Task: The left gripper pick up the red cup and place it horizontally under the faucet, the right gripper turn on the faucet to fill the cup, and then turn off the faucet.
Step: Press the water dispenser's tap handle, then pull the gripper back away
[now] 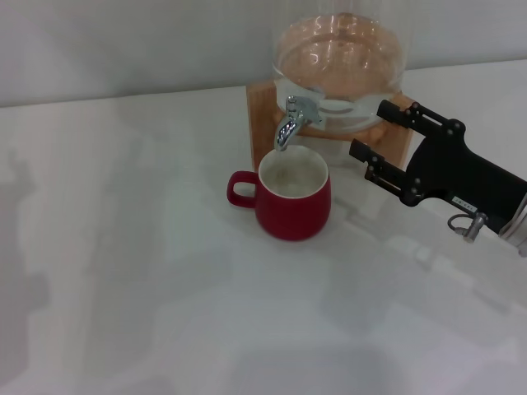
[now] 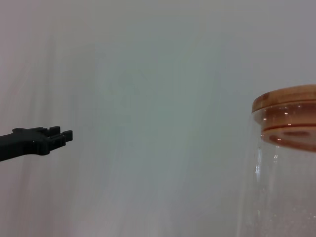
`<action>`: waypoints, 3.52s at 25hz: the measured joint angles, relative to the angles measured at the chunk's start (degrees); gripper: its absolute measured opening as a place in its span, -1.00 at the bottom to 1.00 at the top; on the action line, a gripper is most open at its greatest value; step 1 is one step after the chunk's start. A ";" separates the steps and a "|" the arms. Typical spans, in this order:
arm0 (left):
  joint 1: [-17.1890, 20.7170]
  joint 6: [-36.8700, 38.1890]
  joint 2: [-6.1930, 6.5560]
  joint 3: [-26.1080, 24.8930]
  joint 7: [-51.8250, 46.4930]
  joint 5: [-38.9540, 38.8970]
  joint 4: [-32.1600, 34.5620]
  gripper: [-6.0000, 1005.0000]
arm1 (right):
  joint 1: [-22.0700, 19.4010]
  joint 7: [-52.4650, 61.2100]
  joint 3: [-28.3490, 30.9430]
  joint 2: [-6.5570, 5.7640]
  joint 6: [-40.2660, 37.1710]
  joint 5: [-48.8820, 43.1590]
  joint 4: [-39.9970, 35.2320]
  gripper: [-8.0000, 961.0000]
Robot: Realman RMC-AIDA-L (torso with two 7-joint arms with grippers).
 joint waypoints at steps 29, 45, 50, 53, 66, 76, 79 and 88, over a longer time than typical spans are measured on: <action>-0.03 0.00 0.00 0.01 0.00 0.00 0.07 -0.15 | -0.09 0.09 -0.20 0.02 1.20 0.11 0.18 0.32; -0.64 0.03 0.09 0.00 0.09 -0.01 -0.15 -0.15 | -0.31 2.17 -5.19 0.12 8.58 -0.43 0.41 0.32; -1.32 0.86 0.09 0.00 -0.01 -0.06 -0.32 -0.15 | 0.92 2.19 -7.32 0.27 6.88 -0.43 0.31 0.32; -1.71 1.64 0.03 0.18 -0.07 0.05 -0.34 -0.15 | 1.89 2.20 -8.19 0.33 5.89 -0.43 0.10 0.32; -2.89 2.72 0.04 0.36 -1.55 0.33 -0.47 -0.15 | 6.42 2.69 -10.17 1.03 -0.16 -0.45 0.44 0.32; -3.12 3.08 0.09 0.39 -1.58 0.53 -1.07 -0.15 | 7.57 2.82 -10.17 1.00 -3.61 -0.06 0.08 0.32; -3.19 3.08 0.09 0.50 -1.58 0.56 -1.15 -0.16 | 7.77 2.76 -9.91 0.99 -4.39 -0.04 0.02 0.32; -3.20 3.00 0.02 0.62 -1.58 1.15 -1.15 -0.16 | 7.81 2.28 -8.96 0.89 -5.77 0.29 -0.06 0.32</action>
